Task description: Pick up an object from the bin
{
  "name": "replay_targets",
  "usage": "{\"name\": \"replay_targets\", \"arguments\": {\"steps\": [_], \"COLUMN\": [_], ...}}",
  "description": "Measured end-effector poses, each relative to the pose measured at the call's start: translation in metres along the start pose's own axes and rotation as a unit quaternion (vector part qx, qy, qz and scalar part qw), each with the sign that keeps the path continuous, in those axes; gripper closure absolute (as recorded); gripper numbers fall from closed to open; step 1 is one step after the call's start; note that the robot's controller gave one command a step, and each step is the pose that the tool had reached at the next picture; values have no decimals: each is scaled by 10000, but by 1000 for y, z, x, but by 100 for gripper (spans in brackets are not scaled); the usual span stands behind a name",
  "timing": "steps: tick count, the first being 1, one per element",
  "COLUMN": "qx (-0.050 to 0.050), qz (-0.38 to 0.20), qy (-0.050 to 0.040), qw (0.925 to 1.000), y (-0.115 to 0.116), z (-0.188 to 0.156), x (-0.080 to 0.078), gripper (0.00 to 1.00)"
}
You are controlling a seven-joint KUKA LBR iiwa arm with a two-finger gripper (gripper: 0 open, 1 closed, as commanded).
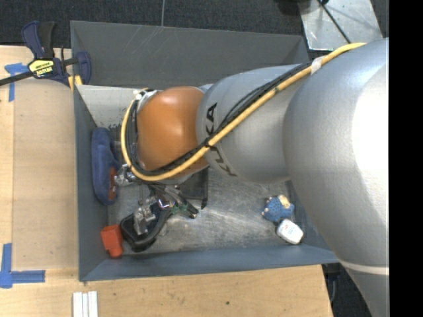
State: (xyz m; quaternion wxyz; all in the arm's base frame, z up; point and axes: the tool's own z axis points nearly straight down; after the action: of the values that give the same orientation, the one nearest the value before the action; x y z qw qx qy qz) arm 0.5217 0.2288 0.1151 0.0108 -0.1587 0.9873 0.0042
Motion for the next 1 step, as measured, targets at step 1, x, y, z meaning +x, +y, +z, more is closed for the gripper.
{"name": "replay_targets", "arguments": {"steps": [1], "qx": [-1], "qz": [-119], "qy": [3], "qw": [9999], "y": [0], "z": [1], "x": [0], "gripper": [0]}}
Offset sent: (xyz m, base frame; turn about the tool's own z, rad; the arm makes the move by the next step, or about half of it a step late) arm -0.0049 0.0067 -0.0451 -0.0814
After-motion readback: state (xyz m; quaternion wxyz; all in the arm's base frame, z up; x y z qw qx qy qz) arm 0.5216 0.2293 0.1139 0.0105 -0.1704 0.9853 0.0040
